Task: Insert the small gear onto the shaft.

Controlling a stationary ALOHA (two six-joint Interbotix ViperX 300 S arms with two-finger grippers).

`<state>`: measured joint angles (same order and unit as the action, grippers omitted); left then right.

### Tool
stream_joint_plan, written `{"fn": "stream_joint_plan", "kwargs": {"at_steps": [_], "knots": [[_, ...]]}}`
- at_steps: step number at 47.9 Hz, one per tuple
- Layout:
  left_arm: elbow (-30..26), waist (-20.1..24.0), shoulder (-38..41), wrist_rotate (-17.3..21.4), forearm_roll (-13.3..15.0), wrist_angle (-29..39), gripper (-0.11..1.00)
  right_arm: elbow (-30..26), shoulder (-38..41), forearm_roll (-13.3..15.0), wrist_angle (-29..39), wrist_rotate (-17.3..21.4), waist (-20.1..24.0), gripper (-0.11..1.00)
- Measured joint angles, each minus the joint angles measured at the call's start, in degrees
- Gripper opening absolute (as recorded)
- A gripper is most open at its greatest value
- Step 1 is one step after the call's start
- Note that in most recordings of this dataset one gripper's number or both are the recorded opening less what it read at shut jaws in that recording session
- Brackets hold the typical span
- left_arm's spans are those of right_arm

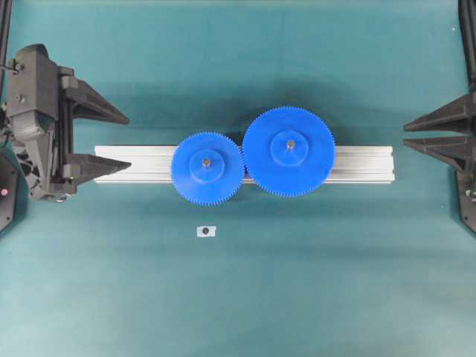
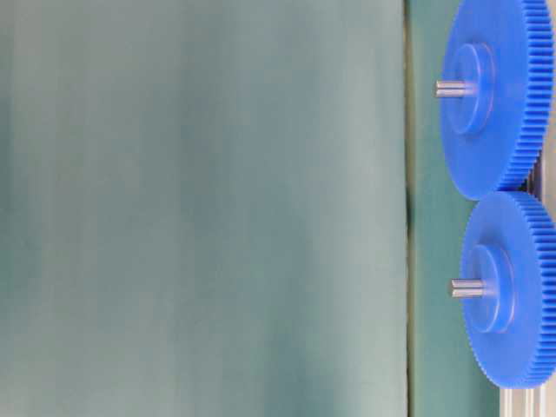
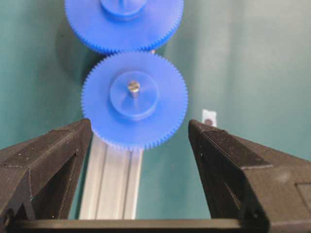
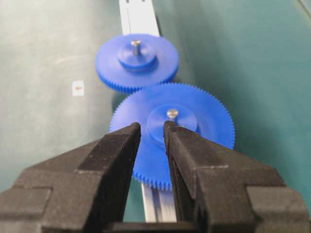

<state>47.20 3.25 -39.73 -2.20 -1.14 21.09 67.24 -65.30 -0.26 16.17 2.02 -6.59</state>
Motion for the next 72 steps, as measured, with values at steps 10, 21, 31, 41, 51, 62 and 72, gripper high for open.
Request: {"fn": "stream_joint_plan", "kwargs": {"at_steps": [10,21,31,41,51,62,72], "knots": [[0.0,-0.2,0.0,0.0,0.0,0.1,0.80,0.0,0.0,0.0,-0.1,0.0,0.0,0.38],[0.0,-0.9,0.0,0.0,0.0,0.1,0.80,0.2,0.0,0.0,0.0,0.1,0.0,0.38],[0.0,-1.4,0.1,0.0,0.0,0.1,0.80,0.2,0.0,0.0,0.0,0.1,0.0,0.38],[0.0,-1.4,0.3,0.0,0.0,0.1,0.80,0.1,0.0,0.0,-0.1,0.1,0.0,0.38],[0.0,-1.5,0.3,0.0,0.0,0.1,0.80,0.1,0.0,0.0,-0.1,0.1,0.0,0.38],[-0.1,-1.8,0.3,0.0,0.0,0.1,0.79,0.4,0.0,0.0,0.2,0.0,0.0,0.38],[0.0,-1.8,0.3,0.0,0.0,0.1,0.79,0.4,0.0,0.0,0.3,0.0,0.0,0.38]]}}
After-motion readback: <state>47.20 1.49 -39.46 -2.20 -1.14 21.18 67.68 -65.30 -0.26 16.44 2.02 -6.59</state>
